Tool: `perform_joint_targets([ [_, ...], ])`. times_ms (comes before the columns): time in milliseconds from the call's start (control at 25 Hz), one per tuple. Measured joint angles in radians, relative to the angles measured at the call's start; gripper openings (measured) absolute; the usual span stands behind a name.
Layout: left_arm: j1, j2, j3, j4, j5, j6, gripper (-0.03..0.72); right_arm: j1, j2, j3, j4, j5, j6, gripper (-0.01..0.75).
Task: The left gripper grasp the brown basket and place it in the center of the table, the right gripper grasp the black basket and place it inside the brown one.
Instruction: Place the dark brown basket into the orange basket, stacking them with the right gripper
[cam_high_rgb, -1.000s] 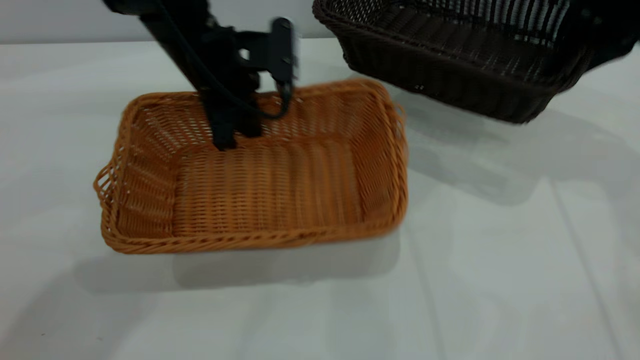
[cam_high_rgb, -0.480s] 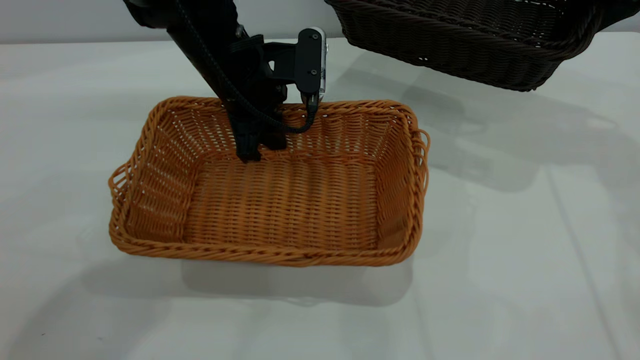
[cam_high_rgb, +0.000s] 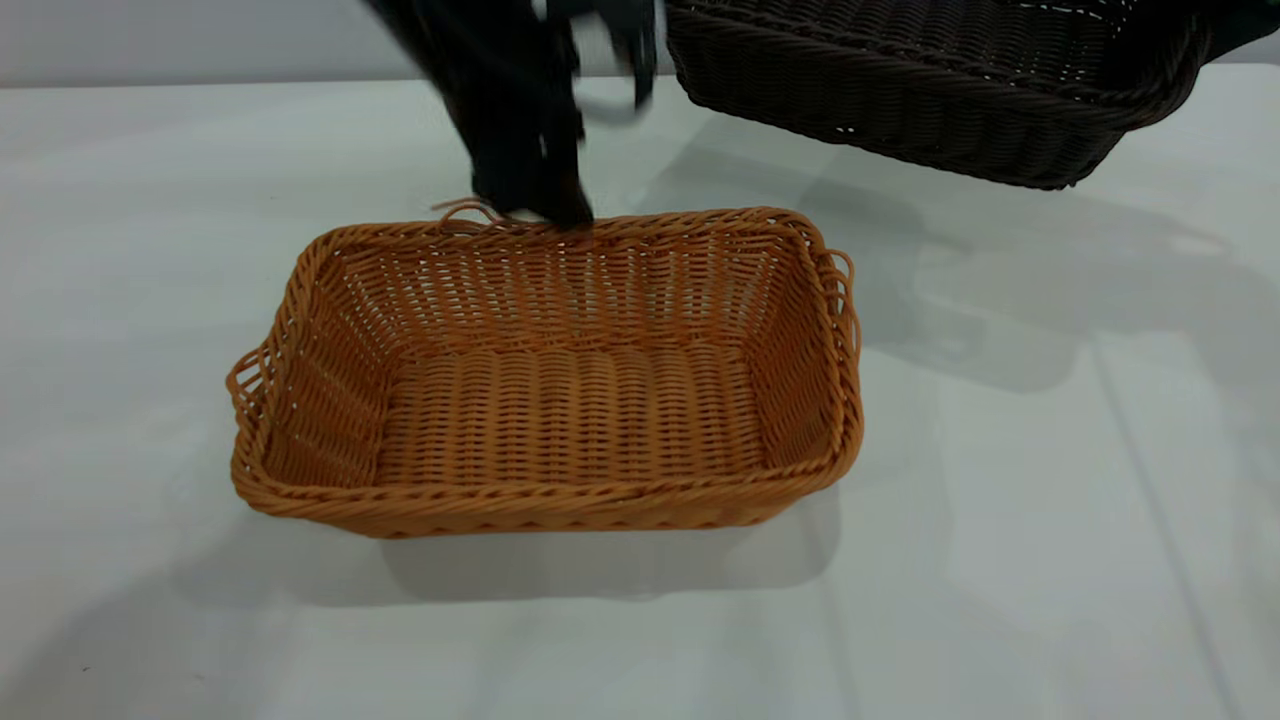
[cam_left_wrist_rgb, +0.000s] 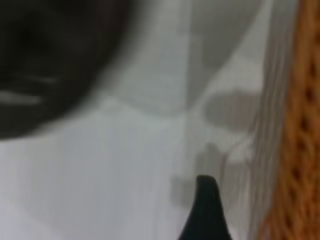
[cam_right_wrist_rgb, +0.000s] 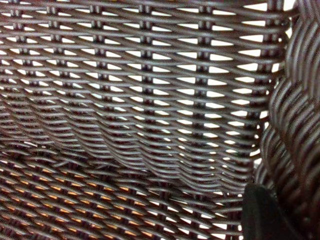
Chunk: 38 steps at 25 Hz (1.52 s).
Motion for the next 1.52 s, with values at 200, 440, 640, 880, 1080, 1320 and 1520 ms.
perform_joint_targets([
  [200, 0.000, -0.237, 0.000, 0.001, 0.230, -0.002, 0.505, 0.008, 0.000, 0.000, 0.026, 0.045, -0.055, 0.095],
  [440, 0.000, -0.527, 0.000, 0.001, 0.311, -0.003, 0.472, 0.173, 0.000, 0.000, 0.033, 0.113, -0.067, 0.095],
  [640, 0.000, -0.664, 0.000, 0.001, 0.309, -0.003, 0.469, 0.353, 0.000, 0.008, 0.061, 0.169, -0.090, 0.095],
  [880, 0.000, -0.698, 0.003, 0.001, 0.309, -0.033, 0.468, 0.431, 0.000, 0.093, 0.075, 0.131, -0.074, 0.095],
  [1080, 0.000, -0.698, 0.006, 0.003, 0.310, -0.072, 0.468, 0.441, 0.000, 0.200, 0.127, 0.003, -0.073, 0.095],
  [1320, -0.001, -0.698, 0.006, 0.004, 0.310, -0.076, 0.468, 0.441, 0.001, 0.218, 0.144, -0.092, -0.077, 0.095],
  [1520, -0.001, -0.698, 0.006, 0.004, 0.310, -0.076, 0.468, 0.441, 0.041, 0.218, 0.145, -0.067, -0.088, 0.095],
])
